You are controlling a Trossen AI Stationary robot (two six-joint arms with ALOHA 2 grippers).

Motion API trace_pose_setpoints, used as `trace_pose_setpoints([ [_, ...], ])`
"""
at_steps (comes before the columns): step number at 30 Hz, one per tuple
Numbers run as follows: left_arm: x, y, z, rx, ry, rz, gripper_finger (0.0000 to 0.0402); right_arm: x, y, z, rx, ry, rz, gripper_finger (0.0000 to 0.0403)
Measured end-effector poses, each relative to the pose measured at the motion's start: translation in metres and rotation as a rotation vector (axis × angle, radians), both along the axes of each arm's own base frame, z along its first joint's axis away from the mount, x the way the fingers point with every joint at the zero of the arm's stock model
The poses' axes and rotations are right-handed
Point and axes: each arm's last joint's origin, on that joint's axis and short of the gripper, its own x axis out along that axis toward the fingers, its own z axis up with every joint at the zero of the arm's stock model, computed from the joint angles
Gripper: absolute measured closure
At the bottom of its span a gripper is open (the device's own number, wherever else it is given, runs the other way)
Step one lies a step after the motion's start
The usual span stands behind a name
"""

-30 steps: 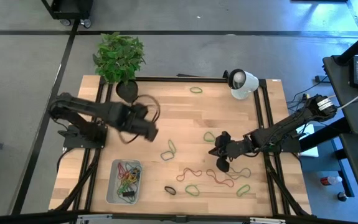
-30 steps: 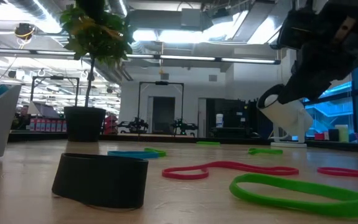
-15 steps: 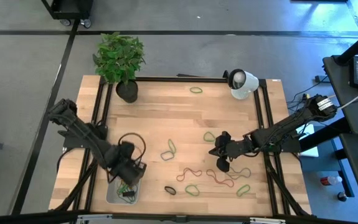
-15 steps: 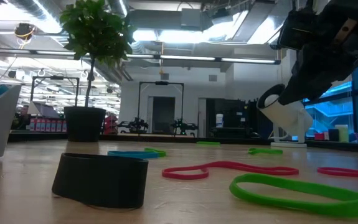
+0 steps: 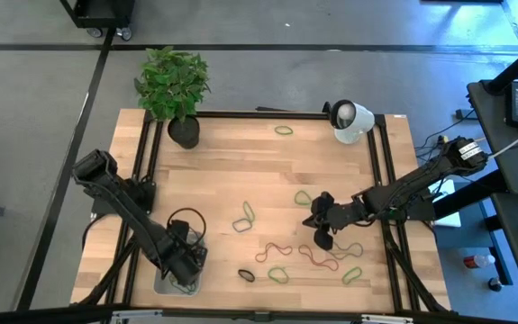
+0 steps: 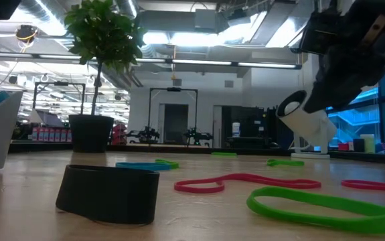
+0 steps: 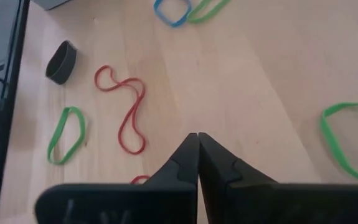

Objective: Pick and place rubber bands into bin
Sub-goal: Put the yellow rubber band into the bin, then put the green rubber band into the bin

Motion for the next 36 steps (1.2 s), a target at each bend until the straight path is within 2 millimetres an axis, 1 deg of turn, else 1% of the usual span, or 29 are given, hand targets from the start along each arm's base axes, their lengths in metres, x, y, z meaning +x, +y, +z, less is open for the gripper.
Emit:
trace_pose_setpoints([
  [6,0.002,0.004,0.000,0.013,0.007,0.012,0.0290,-0.001,0.002,0.000,0.002,0.002,0.013,0.0396],
  [8,0.005,0.008,0.001,0.019,-0.004,0.049,0.0272,-0.001,0.002,0.000,0.002,0.002,0.013,0.0396],
  [10,0.011,0.016,0.003,0.020,-0.018,0.073,0.0260,-0.001,0.002,0.000,0.000,0.001,0.014,0.0396],
  [13,0.022,0.035,0.010,0.079,-0.091,0.030,0.0255,-0.001,0.002,0.000,-0.018,0.000,0.031,0.0396],
  [15,0.033,0.052,0.019,0.163,-0.164,-0.030,0.0258,-0.001,0.002,0.000,-0.019,-0.001,0.032,0.0396],
  [18,0.052,0.079,0.039,0.323,-0.258,-0.150,0.0270,-0.001,0.002,0.000,-0.019,-0.001,0.029,0.0396],
  [21,0.073,0.113,0.060,0.427,-0.274,-0.268,0.0284,-0.001,0.002,0.000,-0.019,-0.001,0.028,0.0396],
  [23,0.089,0.142,0.068,0.452,-0.283,-0.316,0.0294,-0.001,0.002,0.000,-0.017,0.000,0.026,0.0396],
  [27,0.120,0.196,0.070,0.528,-0.363,-0.449,0.0308,0.001,-0.003,0.000,-0.002,0.002,-0.009,0.0396],
  [31,0.154,0.240,0.064,0.681,-0.464,-0.549,0.0313,0.003,-0.010,0.000,0.050,0.008,-0.092,0.0396],
  [34,0.178,0.268,0.053,0.783,-0.527,-0.602,0.0313,0.004,-0.013,-0.001,0.082,0.016,-0.137,0.0396],
  [36,0.193,0.283,0.039,0.821,-0.567,-0.617,0.0313,0.004,-0.015,-0.001,0.103,0.021,-0.166,0.0396],
])
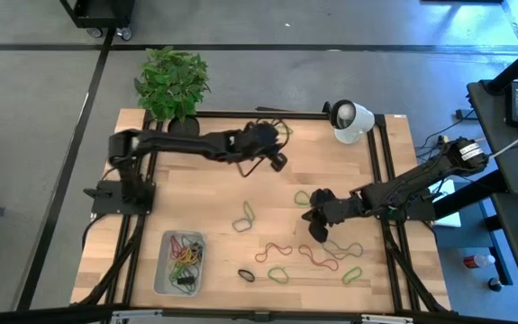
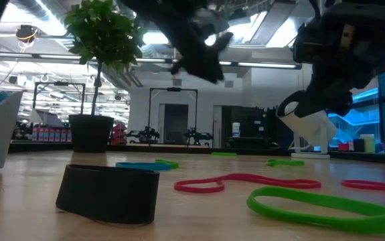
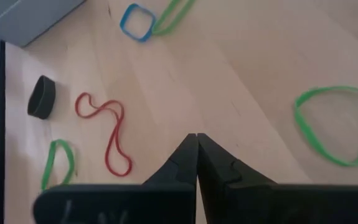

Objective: Pick and place rubber bands into bin
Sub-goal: Put the green rubber band into the bin

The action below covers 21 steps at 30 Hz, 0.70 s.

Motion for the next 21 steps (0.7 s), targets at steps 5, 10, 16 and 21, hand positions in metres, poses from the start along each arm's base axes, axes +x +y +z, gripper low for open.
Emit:
trace_pose_setpoints([
  [5,0.024,0.035,-0.047,-0.024,-0.030,-0.117,0.0301,0.001,-0.003,0.000,0.063,0.005,-0.072,0.0396],
  [10,0.034,0.066,-0.086,-0.129,-0.017,-0.134,0.0257,0.001,-0.004,0.000,0.121,-0.006,-0.168,0.0396],
  [16,0.038,0.103,-0.100,-0.154,-0.034,-0.094,0.0184,0.002,-0.003,0.001,0.180,-0.018,-0.218,0.0396],
  [21,0.045,0.103,-0.102,-0.197,-0.078,-0.051,0.0152,0.002,-0.003,0.001,0.212,-0.026,-0.243,0.0396],
])
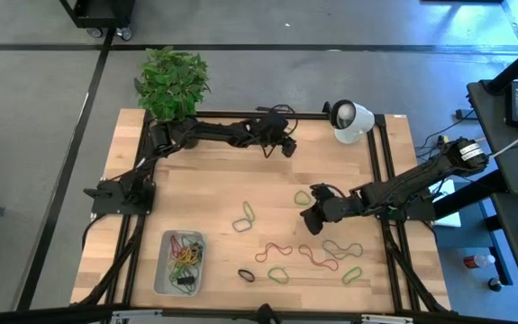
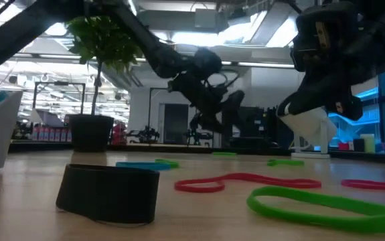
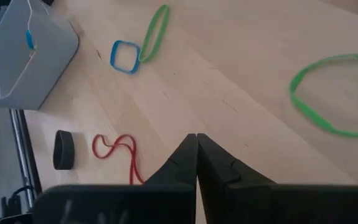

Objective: Pick and place rubber bands into bin
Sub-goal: Put the green rubber band into the bin

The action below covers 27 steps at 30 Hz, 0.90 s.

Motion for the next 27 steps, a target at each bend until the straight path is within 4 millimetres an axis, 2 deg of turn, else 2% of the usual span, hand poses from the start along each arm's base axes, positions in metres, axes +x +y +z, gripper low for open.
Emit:
trace_pose_setpoints([
  [3,0.002,-0.004,0.005,-0.056,-0.008,0.086,0.0151,0.000,0.000,0.000,0.021,-0.006,-0.017,0.0396],
  [6,-0.002,0.002,0.007,-0.103,0.048,0.131,0.0151,0.000,0.000,0.000,0.028,-0.008,-0.038,0.0396],
  [12,0.003,0.004,0.022,-0.081,0.054,0.037,0.0169,0.000,0.000,0.000,0.024,-0.008,-0.039,0.0396],
  [15,0.001,0.007,0.027,-0.096,0.091,0.066,0.0179,0.000,-0.001,0.000,0.012,-0.004,-0.043,0.0396],
  [19,-0.013,0.021,0.023,-0.129,0.185,0.192,0.0193,0.000,-0.001,0.000,-0.019,-0.009,-0.037,0.0396],
  [27,-0.038,0.064,0.014,-0.361,0.121,0.409,0.0222,0.000,-0.001,0.000,-0.053,-0.010,-0.008,0.0396],
])
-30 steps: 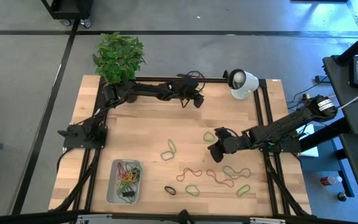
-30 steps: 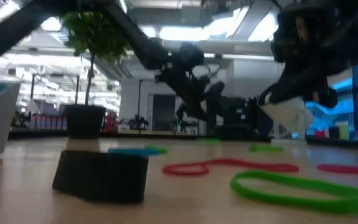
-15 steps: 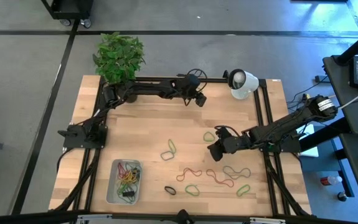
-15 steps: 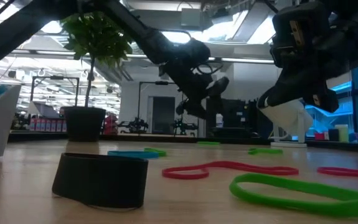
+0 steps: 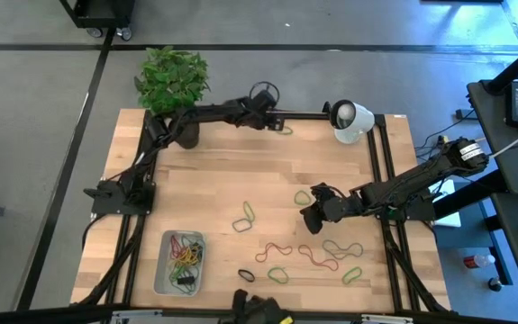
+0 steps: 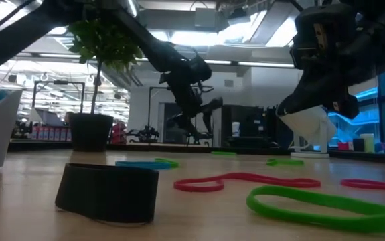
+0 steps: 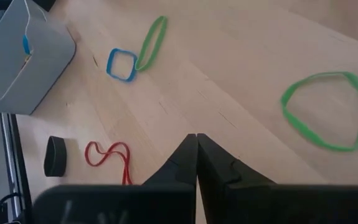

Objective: Pick and place rubber bands into bin
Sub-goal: Put the green rubber band into the bin

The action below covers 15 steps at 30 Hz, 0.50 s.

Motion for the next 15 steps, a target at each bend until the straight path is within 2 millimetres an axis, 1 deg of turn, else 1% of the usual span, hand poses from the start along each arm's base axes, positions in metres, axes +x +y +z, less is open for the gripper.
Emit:
trace_pose_setpoints([
  [4,-0.005,0.011,0.004,-0.100,-0.088,0.020,0.0234,0.000,0.000,0.000,-0.009,0.000,0.007,0.0396],
  [8,-0.007,0.018,0.003,-0.189,-0.156,0.030,0.0241,0.000,0.000,0.000,-0.030,0.001,0.024,0.0396],
  [12,-0.008,0.021,0.001,-0.271,-0.211,0.051,0.0248,0.000,0.000,0.000,-0.034,0.002,0.027,0.0396],
  [15,-0.007,0.020,-0.003,-0.312,-0.215,0.051,0.0253,0.000,0.000,0.000,-0.034,0.003,0.028,0.0396],
])
